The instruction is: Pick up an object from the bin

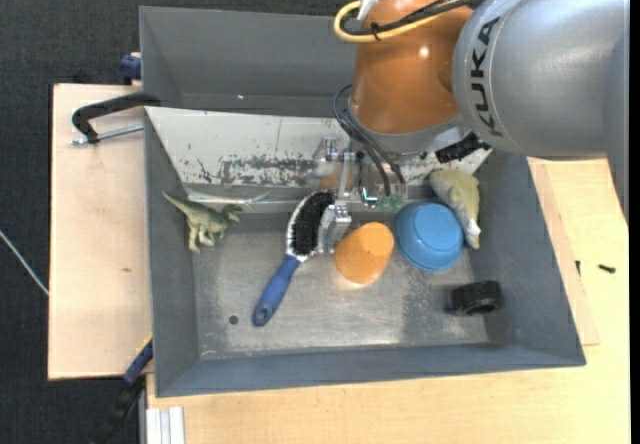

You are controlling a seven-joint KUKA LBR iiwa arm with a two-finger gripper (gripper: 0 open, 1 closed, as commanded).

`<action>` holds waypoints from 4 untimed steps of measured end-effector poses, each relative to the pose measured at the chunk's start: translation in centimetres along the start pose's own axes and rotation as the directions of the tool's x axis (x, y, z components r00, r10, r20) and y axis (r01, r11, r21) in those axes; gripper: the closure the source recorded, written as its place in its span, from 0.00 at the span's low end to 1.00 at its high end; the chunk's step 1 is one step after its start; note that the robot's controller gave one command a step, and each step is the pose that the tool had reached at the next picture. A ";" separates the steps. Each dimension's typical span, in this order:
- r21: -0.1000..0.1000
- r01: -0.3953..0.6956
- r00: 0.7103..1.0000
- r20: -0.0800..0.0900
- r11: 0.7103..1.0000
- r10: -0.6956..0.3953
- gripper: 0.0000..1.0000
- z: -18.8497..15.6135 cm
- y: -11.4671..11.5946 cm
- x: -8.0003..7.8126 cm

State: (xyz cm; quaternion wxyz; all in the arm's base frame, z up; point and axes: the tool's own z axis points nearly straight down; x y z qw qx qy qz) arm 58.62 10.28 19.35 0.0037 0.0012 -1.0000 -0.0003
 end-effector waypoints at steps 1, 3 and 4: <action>0.000 0.161 0.987 0.018 0.987 -0.161 0.00 12.1 -0.7 1.2; 0.006 0.632 0.775 0.013 0.775 -0.632 0.00 9.1 5.2 0.6; 0.010 0.824 0.567 0.009 0.567 -0.824 0.00 12.1 6.0 3.6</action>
Offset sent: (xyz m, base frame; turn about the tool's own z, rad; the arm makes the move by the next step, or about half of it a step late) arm -0.0156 -0.0087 -0.1235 -0.1612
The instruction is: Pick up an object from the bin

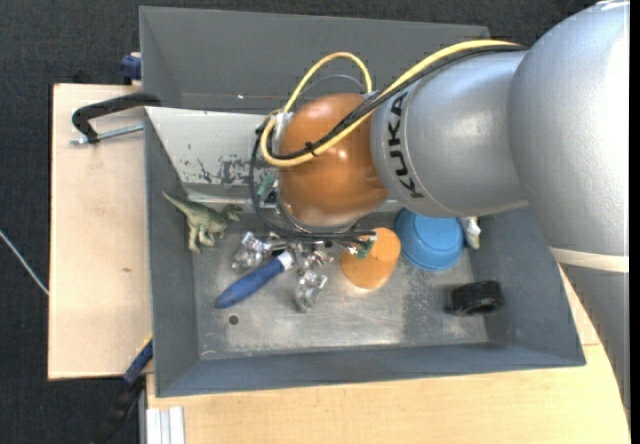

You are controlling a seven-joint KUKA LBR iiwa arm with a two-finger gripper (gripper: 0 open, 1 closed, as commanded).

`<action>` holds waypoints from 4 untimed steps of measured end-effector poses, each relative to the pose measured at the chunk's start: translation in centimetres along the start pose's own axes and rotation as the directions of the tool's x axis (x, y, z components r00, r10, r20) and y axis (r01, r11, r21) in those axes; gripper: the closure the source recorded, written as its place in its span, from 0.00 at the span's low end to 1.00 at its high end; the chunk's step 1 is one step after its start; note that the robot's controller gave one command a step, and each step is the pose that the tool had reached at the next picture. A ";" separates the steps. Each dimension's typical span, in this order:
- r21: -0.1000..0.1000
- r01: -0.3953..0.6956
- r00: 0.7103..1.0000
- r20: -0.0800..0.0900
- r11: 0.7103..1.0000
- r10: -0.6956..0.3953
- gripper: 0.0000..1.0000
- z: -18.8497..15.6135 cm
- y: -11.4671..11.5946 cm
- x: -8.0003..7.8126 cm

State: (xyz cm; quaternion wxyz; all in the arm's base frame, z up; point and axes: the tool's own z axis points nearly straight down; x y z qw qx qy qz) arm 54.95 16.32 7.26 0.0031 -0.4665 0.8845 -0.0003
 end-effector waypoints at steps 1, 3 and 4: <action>-0.002 -0.003 1.000 0.001 1.000 0.003 0.00 -0.1 -0.1 -0.2; 0.001 -0.005 1.000 0.004 1.000 0.005 1.00 -5.0 -0.1 -0.5; 0.003 -0.007 1.000 0.006 1.000 0.007 1.00 -11.7 -0.2 -0.9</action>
Offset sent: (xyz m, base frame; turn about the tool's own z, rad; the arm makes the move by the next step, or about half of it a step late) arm 0.0000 0.0000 0.0000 0.0000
